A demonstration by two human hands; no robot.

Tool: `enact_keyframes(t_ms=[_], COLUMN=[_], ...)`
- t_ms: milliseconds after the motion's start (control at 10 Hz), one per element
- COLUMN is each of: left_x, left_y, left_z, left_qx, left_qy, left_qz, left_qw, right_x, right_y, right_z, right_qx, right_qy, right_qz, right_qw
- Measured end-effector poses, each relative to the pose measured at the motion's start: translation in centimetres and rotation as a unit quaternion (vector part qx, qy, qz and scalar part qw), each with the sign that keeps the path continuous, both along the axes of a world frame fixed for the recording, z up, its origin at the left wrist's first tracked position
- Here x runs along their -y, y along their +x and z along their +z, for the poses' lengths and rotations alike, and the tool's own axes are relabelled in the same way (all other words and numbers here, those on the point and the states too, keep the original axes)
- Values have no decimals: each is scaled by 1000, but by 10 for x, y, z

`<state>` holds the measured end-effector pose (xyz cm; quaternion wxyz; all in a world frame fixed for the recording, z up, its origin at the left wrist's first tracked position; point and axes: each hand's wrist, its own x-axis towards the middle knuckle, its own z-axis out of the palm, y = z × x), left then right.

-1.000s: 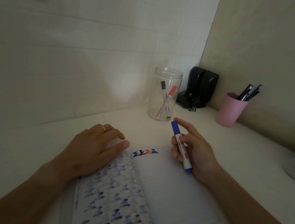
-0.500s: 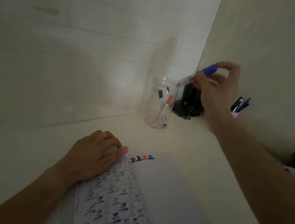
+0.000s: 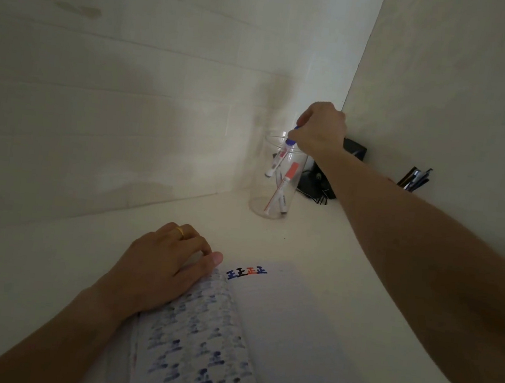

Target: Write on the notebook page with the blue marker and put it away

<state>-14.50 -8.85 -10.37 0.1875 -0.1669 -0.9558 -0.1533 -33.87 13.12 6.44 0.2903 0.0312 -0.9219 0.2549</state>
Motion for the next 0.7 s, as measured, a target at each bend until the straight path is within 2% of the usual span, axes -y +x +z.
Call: enact_keyframes(t_ms=[200, 400, 500, 700], left_x=[0, 0, -1, -3], left_y=[0, 0, 2, 14], left_z=[0, 0, 2, 7], left_qx=[-4, 4, 11, 18], left_qy=[-13, -8, -10, -7], left_qz=[12, 3, 4, 16], left_qw=[1000, 1000, 1000, 1000], right_x=[11, 6, -8, -49], right_y=[-11, 11, 56, 151], right_z=[-5, 2, -4, -81], right_qx=[33, -18, -41, 35], right_qy=[18, 12, 11, 34], right_qz=[-21, -8, 29, 68], right_qw=[999, 1000, 999, 997])
